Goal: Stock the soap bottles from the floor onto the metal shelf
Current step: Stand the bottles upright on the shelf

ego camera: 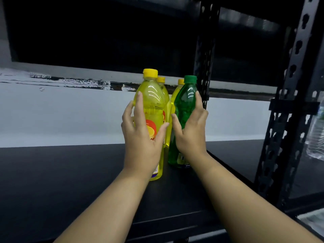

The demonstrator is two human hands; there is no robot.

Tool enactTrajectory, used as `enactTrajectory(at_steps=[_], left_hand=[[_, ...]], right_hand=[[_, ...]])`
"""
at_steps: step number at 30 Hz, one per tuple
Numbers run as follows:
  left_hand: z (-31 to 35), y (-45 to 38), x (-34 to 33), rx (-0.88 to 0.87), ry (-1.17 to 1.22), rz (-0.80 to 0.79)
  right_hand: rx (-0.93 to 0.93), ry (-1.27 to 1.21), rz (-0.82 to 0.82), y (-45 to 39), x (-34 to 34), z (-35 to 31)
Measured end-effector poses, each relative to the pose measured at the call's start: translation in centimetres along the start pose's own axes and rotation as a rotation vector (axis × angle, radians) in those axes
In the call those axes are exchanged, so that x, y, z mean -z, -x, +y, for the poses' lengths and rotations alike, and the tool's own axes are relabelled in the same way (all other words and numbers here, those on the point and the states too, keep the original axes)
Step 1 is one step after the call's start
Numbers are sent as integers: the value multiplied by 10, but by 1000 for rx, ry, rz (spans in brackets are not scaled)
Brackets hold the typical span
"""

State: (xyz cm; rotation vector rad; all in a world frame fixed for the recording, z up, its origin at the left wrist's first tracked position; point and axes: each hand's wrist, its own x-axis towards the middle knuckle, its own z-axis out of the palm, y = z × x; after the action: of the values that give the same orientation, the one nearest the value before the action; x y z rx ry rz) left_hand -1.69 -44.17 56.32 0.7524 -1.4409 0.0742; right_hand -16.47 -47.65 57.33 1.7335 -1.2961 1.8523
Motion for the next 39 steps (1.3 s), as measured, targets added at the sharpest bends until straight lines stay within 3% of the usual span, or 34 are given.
enactTrajectory(at_steps=[9,19,25,30,39], left_hand=[[-18,5,-18,35,-149,-70],[-41,-8,-61,65,-297,-131],[-59,-10,-52,122,-160,-326],[-62,-16,-41,160,-67,-343],[-59,-16,-43,145,-32,-367]], right_hand=[[-2,72,14,-2,-13,24],[-73,-60,-25,4,-6,44],[-244,-76,-108,-1,4,49],[-269,4,-98,0,13,51],[-349,-140,-196,-9,13,55]])
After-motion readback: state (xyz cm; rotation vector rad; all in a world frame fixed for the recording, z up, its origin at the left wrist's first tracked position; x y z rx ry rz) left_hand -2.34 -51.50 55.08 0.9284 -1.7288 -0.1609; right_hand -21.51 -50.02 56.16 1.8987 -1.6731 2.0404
